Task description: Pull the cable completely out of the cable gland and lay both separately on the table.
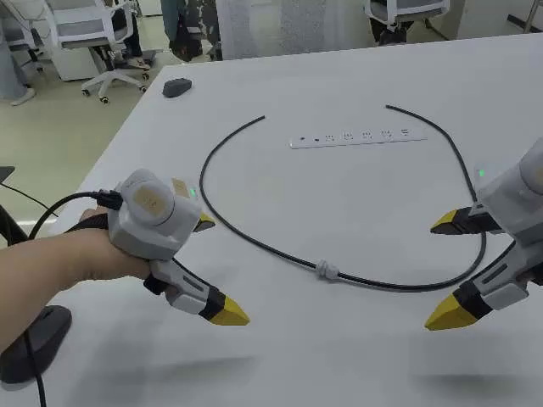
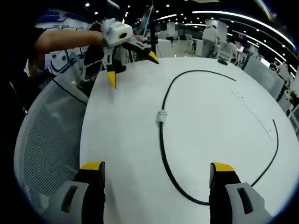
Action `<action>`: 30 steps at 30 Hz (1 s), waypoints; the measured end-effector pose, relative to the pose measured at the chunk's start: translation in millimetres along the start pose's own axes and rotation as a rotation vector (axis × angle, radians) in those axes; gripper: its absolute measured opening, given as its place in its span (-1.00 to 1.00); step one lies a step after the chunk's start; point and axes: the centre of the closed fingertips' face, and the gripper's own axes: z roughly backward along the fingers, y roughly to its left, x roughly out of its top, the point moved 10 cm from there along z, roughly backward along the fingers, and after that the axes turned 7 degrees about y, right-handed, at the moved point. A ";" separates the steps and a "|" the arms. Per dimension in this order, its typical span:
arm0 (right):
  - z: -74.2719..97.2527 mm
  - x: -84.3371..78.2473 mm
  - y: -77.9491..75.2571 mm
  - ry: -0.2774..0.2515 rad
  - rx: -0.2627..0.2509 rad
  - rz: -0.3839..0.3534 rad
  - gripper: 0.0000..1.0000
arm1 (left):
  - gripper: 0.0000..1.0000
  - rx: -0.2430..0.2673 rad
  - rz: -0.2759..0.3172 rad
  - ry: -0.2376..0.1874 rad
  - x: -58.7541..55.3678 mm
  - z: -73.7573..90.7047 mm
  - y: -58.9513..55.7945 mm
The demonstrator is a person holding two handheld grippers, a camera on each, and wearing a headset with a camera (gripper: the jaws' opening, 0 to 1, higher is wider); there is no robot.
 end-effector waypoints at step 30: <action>-4.1 -5.0 -3.9 0.051 -0.012 0.008 0.99 | 0.99 0.003 0.031 0.008 -6.4 0.5 6.5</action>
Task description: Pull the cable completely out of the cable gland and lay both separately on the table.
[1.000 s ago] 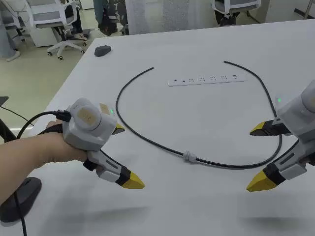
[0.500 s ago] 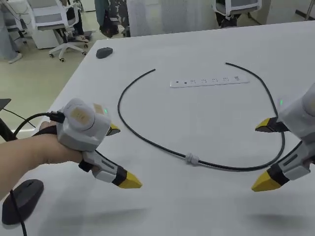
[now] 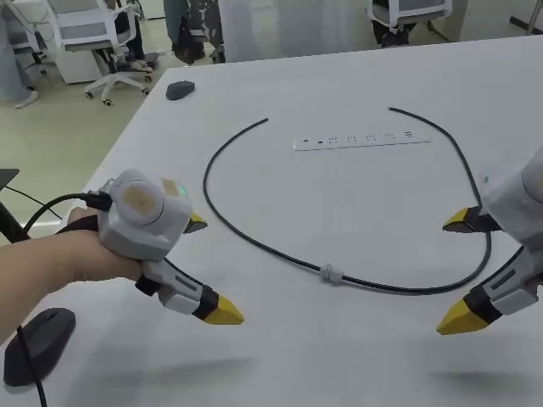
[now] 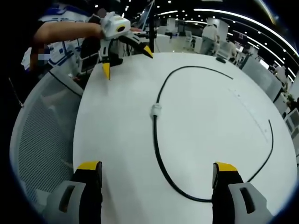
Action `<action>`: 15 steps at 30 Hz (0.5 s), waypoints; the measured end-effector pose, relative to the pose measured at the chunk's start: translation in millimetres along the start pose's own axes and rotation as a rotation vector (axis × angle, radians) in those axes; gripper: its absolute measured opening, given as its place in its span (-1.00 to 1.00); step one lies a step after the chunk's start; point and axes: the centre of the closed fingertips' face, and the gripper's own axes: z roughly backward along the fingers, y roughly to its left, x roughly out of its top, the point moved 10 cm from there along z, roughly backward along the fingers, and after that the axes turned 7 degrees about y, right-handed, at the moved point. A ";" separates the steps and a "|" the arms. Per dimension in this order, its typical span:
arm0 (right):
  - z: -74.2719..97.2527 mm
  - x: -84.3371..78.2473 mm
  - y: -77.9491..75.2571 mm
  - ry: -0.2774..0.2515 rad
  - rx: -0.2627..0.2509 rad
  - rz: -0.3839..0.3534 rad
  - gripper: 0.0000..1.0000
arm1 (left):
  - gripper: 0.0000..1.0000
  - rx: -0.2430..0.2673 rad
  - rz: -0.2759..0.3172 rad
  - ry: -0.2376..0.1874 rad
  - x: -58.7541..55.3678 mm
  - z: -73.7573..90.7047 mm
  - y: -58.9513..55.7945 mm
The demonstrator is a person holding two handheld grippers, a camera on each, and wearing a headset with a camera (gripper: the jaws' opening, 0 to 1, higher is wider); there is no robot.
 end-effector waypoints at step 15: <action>-0.8 -0.3 -2.8 0.004 0.000 0.000 0.99 | 0.99 0.001 0.002 0.010 -3.1 1.2 0.3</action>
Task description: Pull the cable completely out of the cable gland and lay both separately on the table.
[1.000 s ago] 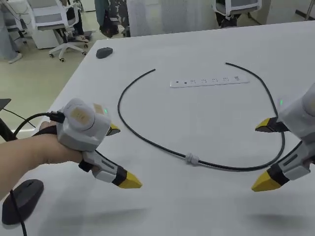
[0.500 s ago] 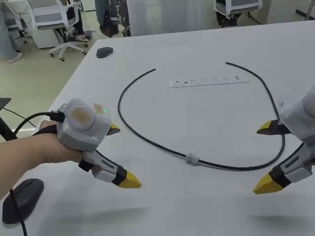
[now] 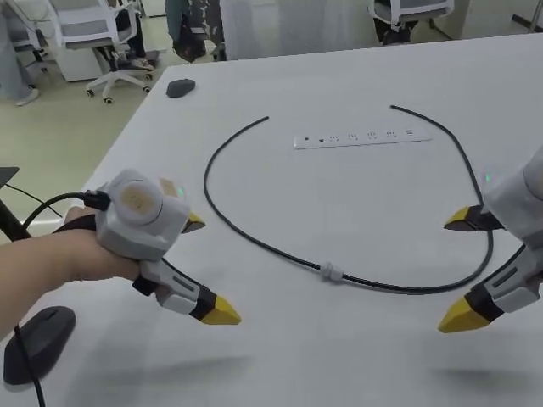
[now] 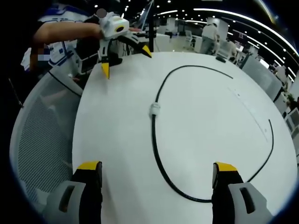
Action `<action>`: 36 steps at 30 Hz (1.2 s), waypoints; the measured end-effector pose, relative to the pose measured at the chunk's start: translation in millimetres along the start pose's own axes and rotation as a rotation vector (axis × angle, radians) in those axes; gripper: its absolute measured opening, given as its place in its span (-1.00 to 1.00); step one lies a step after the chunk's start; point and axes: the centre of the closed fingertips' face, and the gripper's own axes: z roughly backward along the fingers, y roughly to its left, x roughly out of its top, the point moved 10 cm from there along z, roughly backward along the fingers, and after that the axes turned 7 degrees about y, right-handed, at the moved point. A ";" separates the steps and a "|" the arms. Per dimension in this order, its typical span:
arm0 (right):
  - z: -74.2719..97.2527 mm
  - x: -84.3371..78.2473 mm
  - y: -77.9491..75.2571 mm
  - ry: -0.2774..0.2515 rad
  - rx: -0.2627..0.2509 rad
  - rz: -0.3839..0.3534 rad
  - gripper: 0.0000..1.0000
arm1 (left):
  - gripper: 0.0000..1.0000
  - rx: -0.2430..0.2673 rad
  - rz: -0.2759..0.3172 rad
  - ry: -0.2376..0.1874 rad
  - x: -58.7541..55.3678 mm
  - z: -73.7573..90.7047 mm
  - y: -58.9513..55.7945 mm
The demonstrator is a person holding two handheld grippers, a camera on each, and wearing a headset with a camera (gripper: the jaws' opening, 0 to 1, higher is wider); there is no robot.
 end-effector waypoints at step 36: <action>-87.3 50.6 9.3 -0.210 -0.002 -0.091 0.24 | 0.99 -0.019 0.083 -0.149 6.4 -24.1 -15.6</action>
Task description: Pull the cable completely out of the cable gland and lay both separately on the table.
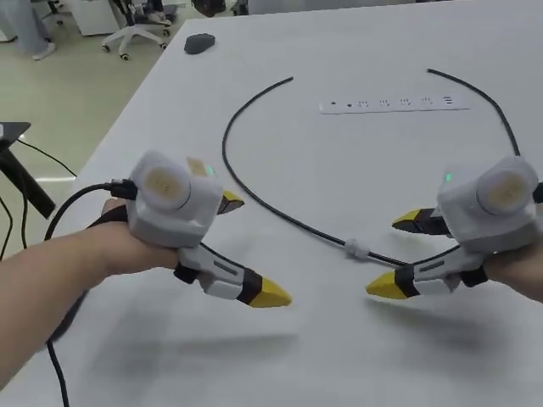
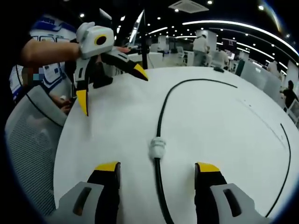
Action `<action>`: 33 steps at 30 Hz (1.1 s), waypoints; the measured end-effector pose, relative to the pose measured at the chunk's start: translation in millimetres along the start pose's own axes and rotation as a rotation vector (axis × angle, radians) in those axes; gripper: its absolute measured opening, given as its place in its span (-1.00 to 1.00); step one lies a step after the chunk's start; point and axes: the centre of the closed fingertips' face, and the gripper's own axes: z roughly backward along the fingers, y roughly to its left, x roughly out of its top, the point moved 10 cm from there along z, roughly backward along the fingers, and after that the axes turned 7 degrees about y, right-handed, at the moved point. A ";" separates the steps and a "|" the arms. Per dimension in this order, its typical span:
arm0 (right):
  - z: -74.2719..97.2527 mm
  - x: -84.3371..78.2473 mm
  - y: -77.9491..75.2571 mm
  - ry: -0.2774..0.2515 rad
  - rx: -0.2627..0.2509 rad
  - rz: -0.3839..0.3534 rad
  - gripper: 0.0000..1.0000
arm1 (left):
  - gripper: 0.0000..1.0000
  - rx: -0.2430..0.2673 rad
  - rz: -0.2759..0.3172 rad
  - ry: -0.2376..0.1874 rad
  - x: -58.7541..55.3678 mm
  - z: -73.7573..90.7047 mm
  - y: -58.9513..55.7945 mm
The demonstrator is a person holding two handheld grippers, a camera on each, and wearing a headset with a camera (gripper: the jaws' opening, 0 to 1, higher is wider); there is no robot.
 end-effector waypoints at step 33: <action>6.1 9.2 15.1 -0.040 0.142 0.101 -0.85 | 0.99 -0.149 0.282 -0.212 18.7 -2.2 -46.1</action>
